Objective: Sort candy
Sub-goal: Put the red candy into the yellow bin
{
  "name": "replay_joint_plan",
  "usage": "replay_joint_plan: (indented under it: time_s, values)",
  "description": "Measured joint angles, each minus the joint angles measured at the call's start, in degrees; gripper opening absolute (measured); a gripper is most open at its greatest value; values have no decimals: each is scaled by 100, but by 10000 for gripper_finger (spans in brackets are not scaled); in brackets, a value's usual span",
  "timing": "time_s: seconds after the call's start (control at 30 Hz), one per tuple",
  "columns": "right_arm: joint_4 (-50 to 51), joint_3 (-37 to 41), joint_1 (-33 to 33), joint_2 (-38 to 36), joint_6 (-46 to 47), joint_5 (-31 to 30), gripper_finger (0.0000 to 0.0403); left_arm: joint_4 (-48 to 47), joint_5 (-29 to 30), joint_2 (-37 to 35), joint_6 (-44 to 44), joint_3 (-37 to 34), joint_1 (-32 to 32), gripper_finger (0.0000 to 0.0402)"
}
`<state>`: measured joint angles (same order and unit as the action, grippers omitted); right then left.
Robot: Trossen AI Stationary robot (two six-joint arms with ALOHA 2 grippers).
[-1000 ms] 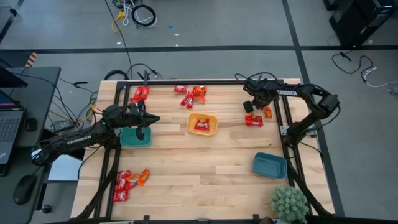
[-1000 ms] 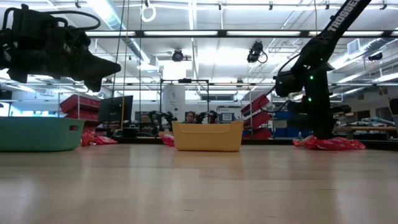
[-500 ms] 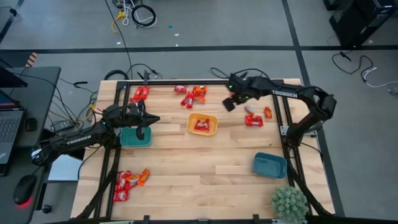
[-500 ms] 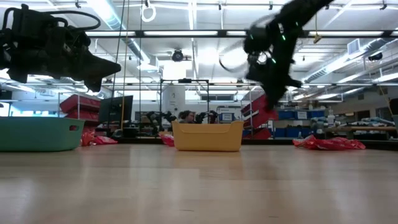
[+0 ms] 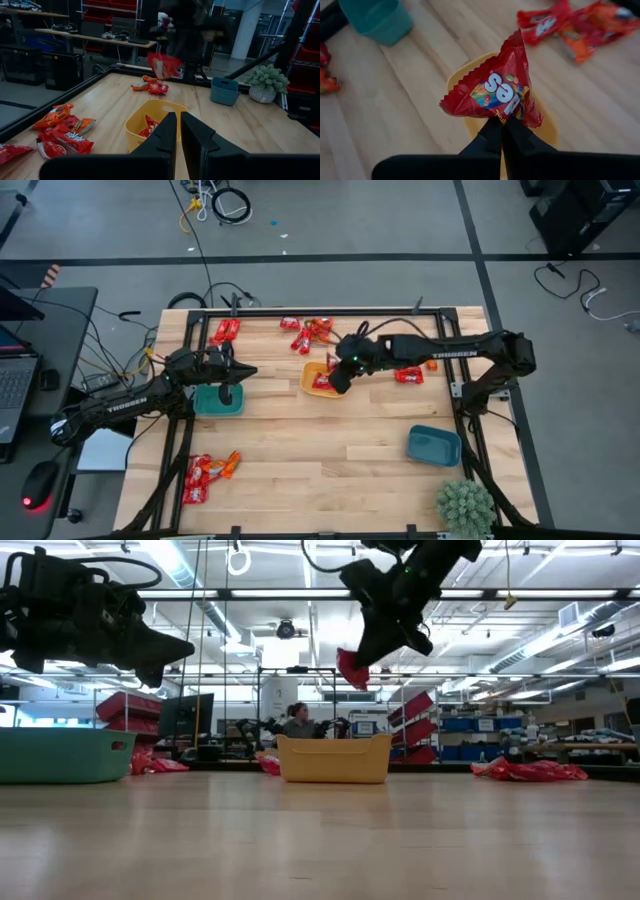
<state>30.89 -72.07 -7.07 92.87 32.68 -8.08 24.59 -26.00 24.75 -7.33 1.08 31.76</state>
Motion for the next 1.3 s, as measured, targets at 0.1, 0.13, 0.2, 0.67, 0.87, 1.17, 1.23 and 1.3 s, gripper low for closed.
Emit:
replay_joint_plan:
  time_s: [0.1,0.13,0.2,0.67,0.87,1.17,1.23,1.3]
  values:
    - [-67,-2,46,313,2,10,0,33,2,2,-9,0,0,28]
    - [-34,-39,43,423,5,13,0,34,0,0,-22,0,-1,28]
    - [27,-201,46,656,-6,17,0,36,3,2,-29,0,-1,28]
    - [1856,-1765,112,2433,-231,-131,0,-34,14,0,-42,0,-1,28]
    - [2053,-1812,112,2706,-585,-121,12,-55,11,2,-44,0,-1,28]
    - [2051,-1814,154,2394,-1218,-187,105,-231,19,2,-45,9,-1,28]
    - [2046,-1814,170,2266,-1362,-218,134,-493,74,3,-47,113,-1,28]
    - [2071,-1824,175,2113,-1520,-219,160,-786,84,2,-45,298,-1,28]
